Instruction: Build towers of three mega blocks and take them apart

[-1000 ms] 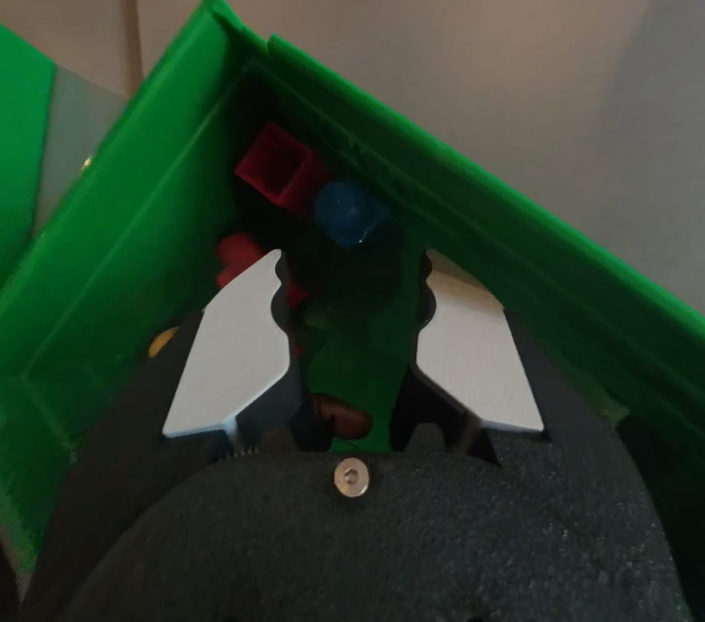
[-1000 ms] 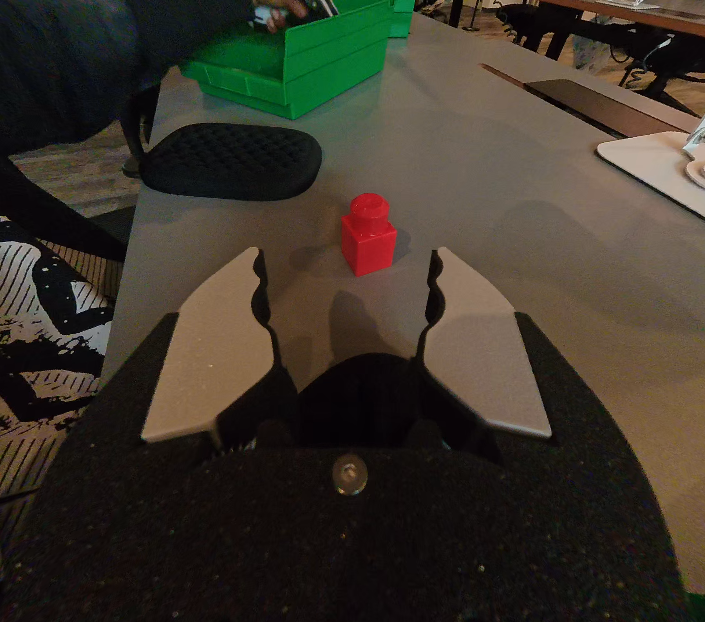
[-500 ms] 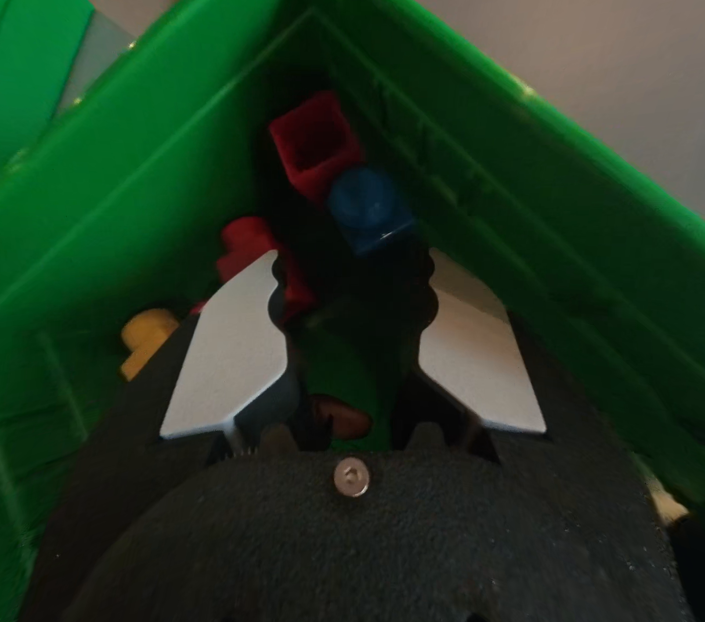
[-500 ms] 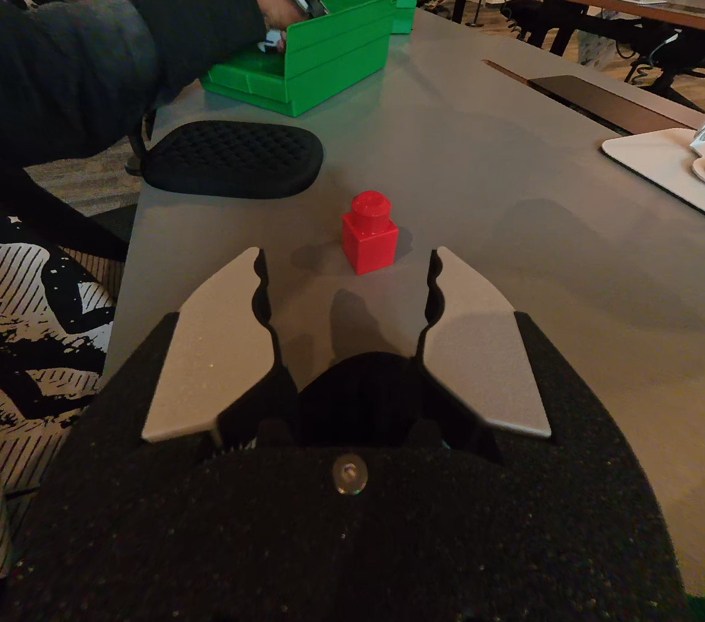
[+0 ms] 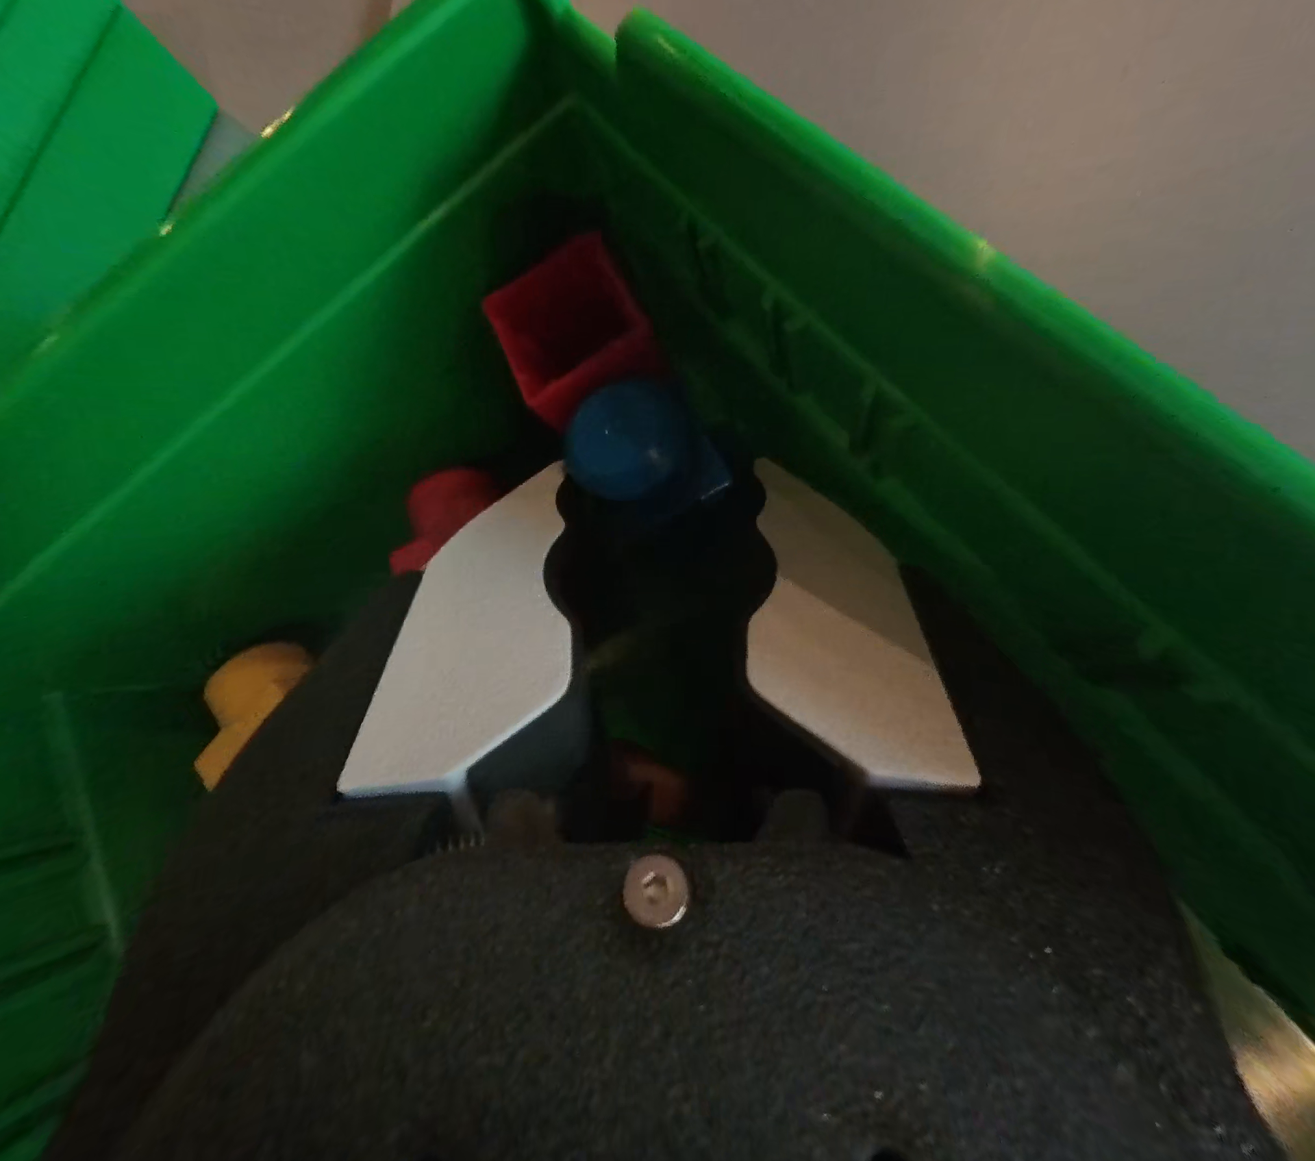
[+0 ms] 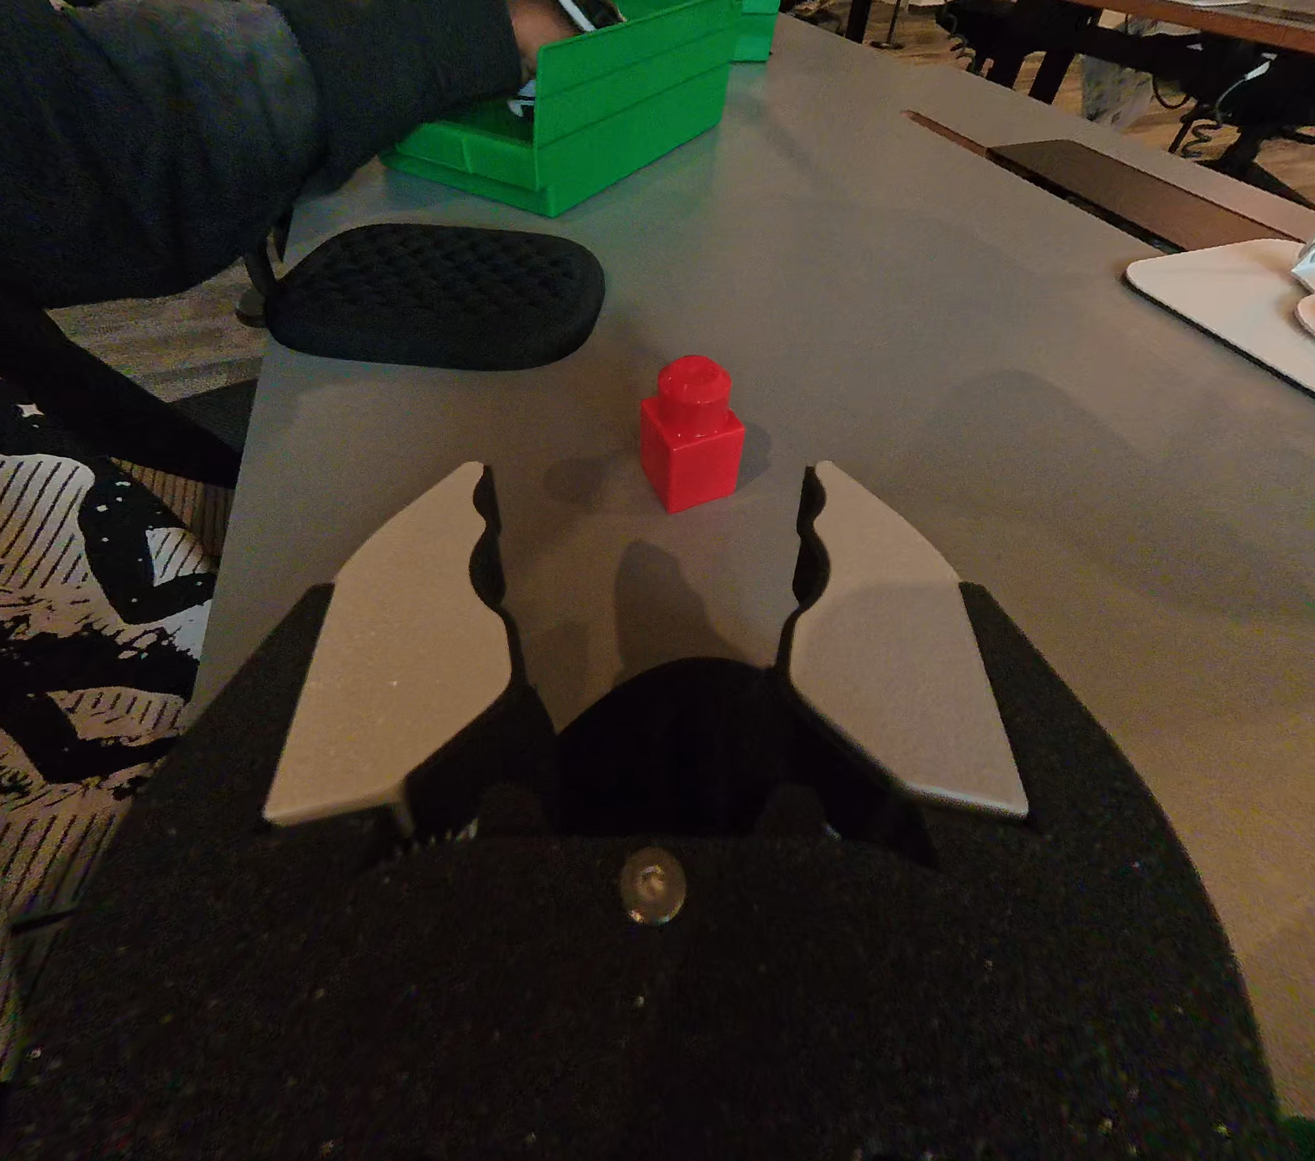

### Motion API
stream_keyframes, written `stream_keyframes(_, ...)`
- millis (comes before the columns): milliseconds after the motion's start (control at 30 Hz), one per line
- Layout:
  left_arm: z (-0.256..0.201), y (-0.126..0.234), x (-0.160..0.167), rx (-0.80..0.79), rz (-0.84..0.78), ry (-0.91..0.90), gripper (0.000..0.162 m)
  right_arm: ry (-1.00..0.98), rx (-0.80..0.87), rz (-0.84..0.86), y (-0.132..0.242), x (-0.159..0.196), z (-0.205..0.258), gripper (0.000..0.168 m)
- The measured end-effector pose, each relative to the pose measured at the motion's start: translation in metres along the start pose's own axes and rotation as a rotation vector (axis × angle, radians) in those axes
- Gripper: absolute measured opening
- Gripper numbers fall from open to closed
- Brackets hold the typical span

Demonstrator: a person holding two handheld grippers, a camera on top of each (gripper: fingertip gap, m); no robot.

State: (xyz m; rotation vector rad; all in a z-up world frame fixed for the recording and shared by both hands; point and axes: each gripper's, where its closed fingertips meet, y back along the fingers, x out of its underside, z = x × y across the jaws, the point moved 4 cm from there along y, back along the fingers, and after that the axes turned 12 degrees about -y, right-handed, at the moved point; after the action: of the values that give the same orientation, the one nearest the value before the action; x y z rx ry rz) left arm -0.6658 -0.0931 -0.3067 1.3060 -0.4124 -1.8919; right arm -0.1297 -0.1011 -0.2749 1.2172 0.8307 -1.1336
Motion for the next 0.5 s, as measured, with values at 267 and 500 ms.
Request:
stream_keyframes(267, 0.004, 0.040, -0.007, 0.032, -0.105, -0.004, 0.041, -0.005, 0.000, 0.003, 0.000, 0.000, -0.001, 0.081)
stream_keyframes(500, -0.031, 0.115, -0.031, 0.113, -0.305, -0.135, 0.041, -0.002, 0.002, 0.024, -0.003, 0.002, -0.001, 0.081)
